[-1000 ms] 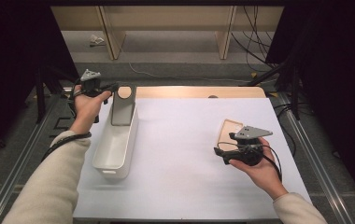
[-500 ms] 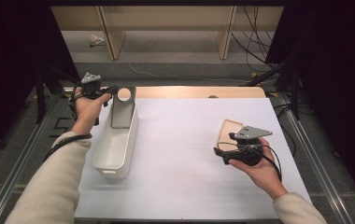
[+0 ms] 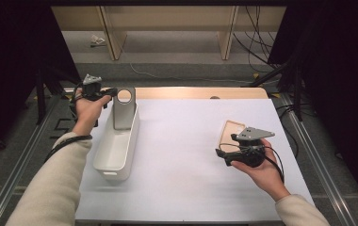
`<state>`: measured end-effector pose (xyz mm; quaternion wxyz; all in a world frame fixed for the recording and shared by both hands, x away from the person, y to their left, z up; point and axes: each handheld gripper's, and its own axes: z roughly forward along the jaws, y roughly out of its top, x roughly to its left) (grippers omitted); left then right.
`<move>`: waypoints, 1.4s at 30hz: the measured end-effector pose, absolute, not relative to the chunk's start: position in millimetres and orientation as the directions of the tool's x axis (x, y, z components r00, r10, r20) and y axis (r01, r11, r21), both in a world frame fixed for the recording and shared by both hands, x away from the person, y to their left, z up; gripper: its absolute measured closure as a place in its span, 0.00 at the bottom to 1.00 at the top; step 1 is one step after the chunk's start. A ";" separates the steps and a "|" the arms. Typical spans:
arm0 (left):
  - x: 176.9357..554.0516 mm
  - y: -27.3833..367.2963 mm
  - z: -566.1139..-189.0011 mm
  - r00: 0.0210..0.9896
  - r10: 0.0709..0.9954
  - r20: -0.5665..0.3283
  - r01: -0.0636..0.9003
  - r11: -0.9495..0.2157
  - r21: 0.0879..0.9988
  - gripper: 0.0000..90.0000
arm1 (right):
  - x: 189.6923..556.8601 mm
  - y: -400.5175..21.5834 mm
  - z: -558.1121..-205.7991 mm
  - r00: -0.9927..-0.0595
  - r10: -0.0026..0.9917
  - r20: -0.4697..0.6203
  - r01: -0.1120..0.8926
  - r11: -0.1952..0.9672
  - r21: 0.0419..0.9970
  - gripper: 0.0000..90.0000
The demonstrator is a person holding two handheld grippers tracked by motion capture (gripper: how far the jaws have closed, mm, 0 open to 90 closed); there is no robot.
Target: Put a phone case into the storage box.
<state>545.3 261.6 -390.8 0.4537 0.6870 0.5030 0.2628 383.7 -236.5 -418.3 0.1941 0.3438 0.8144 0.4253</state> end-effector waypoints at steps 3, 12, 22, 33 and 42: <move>546.4 261.9 -393.3 0.348 0.936 -0.058 0.464 -0.118 0.878 0.88 | 383.6 -236.5 -418.3 -0.689 0.725 -0.023 0.395 0.402 0.826 0.21; 546.8 258.5 -394.2 0.321 0.947 -0.025 0.483 -0.141 0.864 0.72 | 383.7 -236.8 -418.1 -0.688 0.725 -0.024 0.395 0.402 0.826 0.21; 534.0 257.7 -383.4 0.323 0.945 -0.050 0.488 -0.121 0.864 0.34 | 384.1 -237.1 -418.2 -0.685 0.728 -0.021 0.400 0.400 0.825 0.20; 507.3 252.7 -365.8 0.382 0.924 -0.033 0.463 -0.161 0.872 0.07 | 385.0 -238.4 -417.9 -0.681 0.732 -0.022 0.400 0.397 0.826 0.20; 467.7 247.6 -363.7 0.480 0.876 -0.053 0.418 -0.175 0.892 0.00 | 386.8 -240.5 -417.7 -0.673 0.740 -0.018 0.407 0.390 0.826 0.20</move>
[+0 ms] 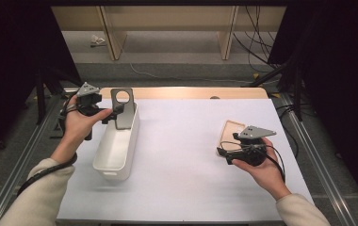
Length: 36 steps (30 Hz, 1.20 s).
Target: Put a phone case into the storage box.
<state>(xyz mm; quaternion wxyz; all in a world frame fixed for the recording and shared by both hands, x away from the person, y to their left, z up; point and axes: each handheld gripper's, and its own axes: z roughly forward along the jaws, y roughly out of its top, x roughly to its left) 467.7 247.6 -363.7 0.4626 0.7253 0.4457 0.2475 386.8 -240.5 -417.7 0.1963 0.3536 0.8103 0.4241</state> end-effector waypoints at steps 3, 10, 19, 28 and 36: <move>455.7 246.5 -366.6 0.488 0.871 -0.055 0.406 -0.170 0.898 0.00 | 386.9 -241.3 -417.3 -0.671 0.741 -0.017 0.410 0.390 0.824 0.19; 423.9 239.3 -379.8 0.515 0.855 -0.063 0.408 -0.180 0.895 0.00 | 388.8 -243.2 -417.0 -0.665 0.747 -0.012 0.413 0.381 0.827 0.19; 388.8 223.7 -395.4 0.543 0.838 -0.061 0.392 -0.188 0.901 0.00 | 390.5 -244.2 -417.1 -0.661 0.751 -0.010 0.414 0.375 0.830 0.19; 361.2 206.6 -411.2 0.587 0.808 -0.047 0.383 -0.226 0.895 0.00 | 391.9 -246.0 -416.7 -0.659 0.752 -0.009 0.413 0.372 0.832 0.19; 349.9 202.9 -413.5 0.609 0.793 -0.039 0.370 -0.240 0.897 0.00 | 392.1 -246.8 -415.6 -0.658 0.753 -0.009 0.410 0.368 0.835 0.19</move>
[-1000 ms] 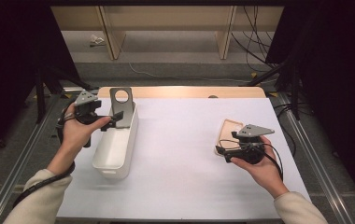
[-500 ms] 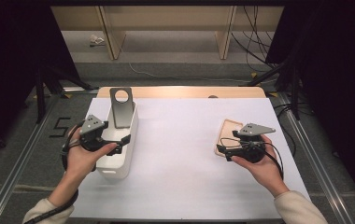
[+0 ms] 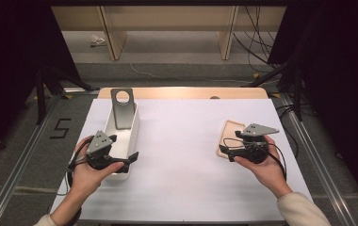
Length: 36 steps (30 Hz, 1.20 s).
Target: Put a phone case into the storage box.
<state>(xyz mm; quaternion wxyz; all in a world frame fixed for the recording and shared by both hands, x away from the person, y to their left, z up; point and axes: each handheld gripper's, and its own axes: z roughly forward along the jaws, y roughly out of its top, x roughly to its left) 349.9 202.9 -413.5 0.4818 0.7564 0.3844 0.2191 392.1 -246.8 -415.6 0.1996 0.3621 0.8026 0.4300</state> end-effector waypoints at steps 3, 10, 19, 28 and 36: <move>347.3 203.6 -414.4 0.608 0.793 -0.034 0.369 -0.244 0.897 0.00 | 392.1 -247.1 -414.9 -0.657 0.754 -0.009 0.408 0.367 0.836 0.19; 344.0 202.5 -416.2 0.620 0.784 -0.025 0.358 -0.254 0.899 0.00 | 395.6 -248.1 -414.1 -0.650 0.760 -0.006 0.414 0.361 0.836 0.19; 342.6 202.1 -417.3 0.625 0.781 -0.019 0.351 -0.259 0.900 0.00 | 401.3 -250.8 -415.1 -0.639 0.769 0.008 0.426 0.346 0.836 0.19; 340.2 201.1 -415.5 0.625 0.781 -0.013 0.343 -0.260 0.903 0.00 | 399.1 -251.9 -413.0 -0.641 0.768 0.006 0.421 0.346 0.838 0.20; 340.2 201.5 -417.1 0.621 0.784 -0.020 0.352 -0.255 0.900 0.00 | 400.5 -247.8 -418.5 -0.675 0.738 -0.012 0.446 0.420 0.790 0.63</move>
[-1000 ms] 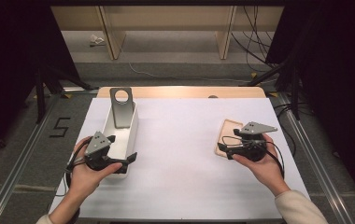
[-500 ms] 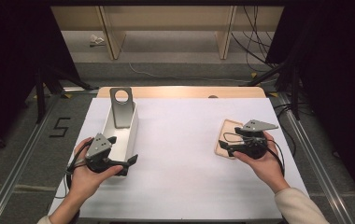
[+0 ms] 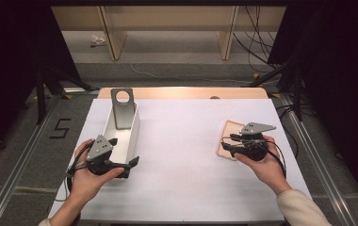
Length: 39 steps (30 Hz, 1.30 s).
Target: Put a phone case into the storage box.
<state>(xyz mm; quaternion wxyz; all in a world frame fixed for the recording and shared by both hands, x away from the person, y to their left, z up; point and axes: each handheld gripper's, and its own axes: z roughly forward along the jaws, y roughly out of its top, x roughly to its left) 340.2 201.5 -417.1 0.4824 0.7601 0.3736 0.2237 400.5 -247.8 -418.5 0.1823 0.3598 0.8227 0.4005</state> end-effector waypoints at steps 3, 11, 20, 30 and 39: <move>340.6 202.2 -417.6 0.616 0.787 -0.018 0.355 -0.257 0.899 0.00 | 398.0 -246.0 -418.8 -0.682 0.731 -0.018 0.473 0.461 0.751 0.87; 341.9 208.1 -417.3 0.600 0.800 -0.024 0.360 -0.243 0.901 0.00 | 404.6 -245.0 -424.1 -0.658 0.752 -0.016 0.565 0.507 0.651 1.00; 342.0 207.7 -417.5 0.602 0.798 -0.022 0.359 -0.246 0.900 0.00 | 419.5 -251.1 -443.4 -0.637 0.770 -0.032 0.638 0.550 0.539 1.00; 341.8 206.8 -417.1 0.605 0.796 -0.022 0.356 -0.246 0.902 0.00 | 422.3 -253.7 -451.8 -0.640 0.767 -0.053 0.657 0.582 0.479 1.00; 341.5 206.6 -416.5 0.607 0.794 -0.022 0.355 -0.246 0.902 0.00 | 422.4 -254.2 -453.8 -0.657 0.750 -0.071 0.657 0.617 0.434 1.00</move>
